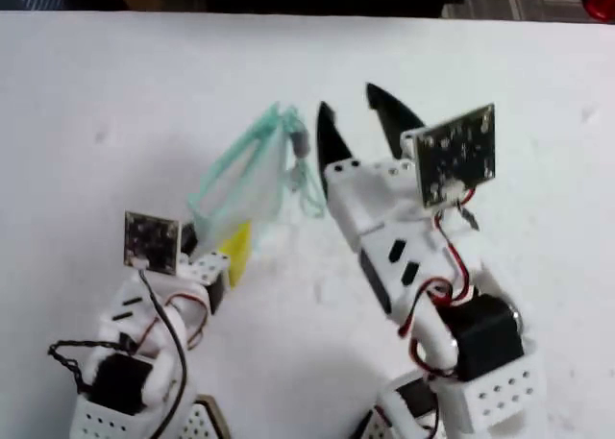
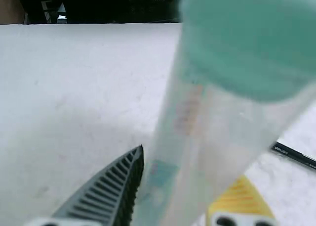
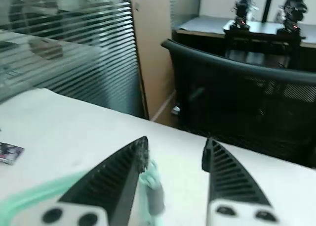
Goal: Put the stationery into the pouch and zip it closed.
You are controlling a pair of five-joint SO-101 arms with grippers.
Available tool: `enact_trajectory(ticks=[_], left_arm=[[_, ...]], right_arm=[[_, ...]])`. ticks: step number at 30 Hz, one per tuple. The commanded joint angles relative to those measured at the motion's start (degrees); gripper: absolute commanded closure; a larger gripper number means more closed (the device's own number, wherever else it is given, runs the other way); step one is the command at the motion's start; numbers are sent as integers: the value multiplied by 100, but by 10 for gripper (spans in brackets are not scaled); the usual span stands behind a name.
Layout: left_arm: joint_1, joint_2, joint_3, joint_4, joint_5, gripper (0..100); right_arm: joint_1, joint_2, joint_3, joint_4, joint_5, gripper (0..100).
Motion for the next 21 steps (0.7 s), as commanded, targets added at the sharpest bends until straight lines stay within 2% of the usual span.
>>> enact_trajectory(ticks=[1, 7, 10, 15, 21], left_arm=[[13, -48, -62, -211, 26, 794], [13, -48, -53, -202, 26, 796], [13, -48, -53, -202, 26, 796], [13, -48, -53, -202, 26, 796], [13, -48, -44, -202, 26, 795]], right_arm=[[532, 400, -316, 505, 35, 840], [1429, 1956, -290, 1191, 88, 840], [1710, 2923, -290, 1174, 642, 840], [1622, 4303, -316, 1174, 1705, 840], [1490, 5182, -290, 558, 1908, 840]])
